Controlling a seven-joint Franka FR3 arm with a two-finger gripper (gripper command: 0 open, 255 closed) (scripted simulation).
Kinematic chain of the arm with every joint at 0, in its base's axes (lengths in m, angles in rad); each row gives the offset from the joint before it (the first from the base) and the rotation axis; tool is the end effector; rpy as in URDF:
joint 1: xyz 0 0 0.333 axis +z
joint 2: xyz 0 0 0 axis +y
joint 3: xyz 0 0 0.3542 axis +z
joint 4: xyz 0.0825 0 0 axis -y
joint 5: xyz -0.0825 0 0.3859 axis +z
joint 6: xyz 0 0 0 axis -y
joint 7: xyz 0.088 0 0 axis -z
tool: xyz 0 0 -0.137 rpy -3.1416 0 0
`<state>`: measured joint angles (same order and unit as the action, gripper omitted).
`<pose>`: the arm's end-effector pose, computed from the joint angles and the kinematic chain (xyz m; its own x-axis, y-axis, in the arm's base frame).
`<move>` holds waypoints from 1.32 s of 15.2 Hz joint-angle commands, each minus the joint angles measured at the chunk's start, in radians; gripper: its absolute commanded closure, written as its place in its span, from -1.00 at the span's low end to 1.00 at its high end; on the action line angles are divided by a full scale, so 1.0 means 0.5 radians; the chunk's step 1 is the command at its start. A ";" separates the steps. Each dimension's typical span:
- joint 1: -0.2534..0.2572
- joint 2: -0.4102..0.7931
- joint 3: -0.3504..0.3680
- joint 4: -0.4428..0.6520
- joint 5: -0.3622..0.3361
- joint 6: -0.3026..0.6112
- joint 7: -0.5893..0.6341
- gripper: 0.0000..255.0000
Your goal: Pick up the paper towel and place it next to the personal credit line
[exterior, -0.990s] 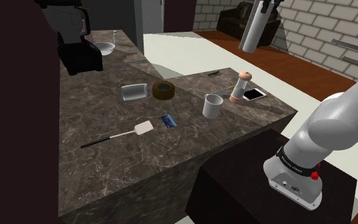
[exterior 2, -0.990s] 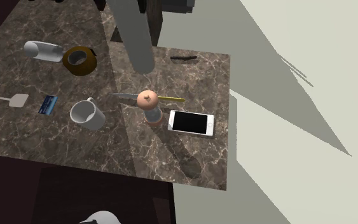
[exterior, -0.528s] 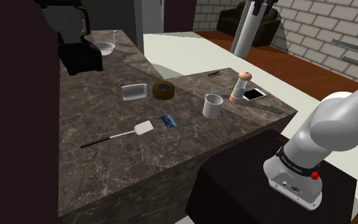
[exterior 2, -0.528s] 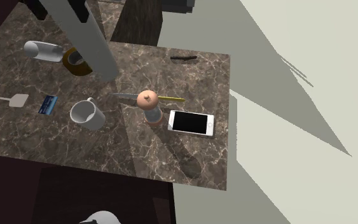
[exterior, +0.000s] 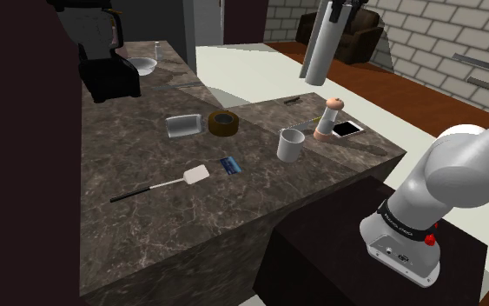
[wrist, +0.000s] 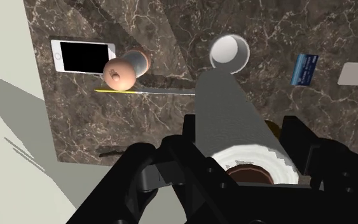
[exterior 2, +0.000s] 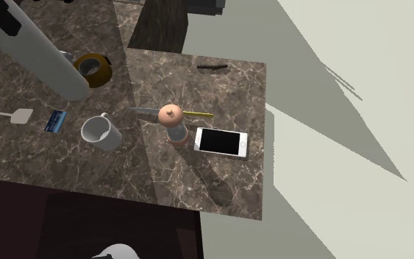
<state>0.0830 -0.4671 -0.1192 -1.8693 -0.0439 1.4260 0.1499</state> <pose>0.3723 -0.0347 0.6958 0.9835 -0.1799 0.0189 -0.1797 -0.9836 -0.0132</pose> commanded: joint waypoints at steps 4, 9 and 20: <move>0.068 -0.028 0.192 -0.035 0.082 0.002 0.257 1.00; 0.135 -0.001 0.383 -0.009 0.164 0.007 0.507 1.00; 0.227 0.075 0.638 -0.040 0.257 0.130 0.839 1.00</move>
<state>0.1949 -0.4215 0.1982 -1.8662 0.0824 1.4749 0.5678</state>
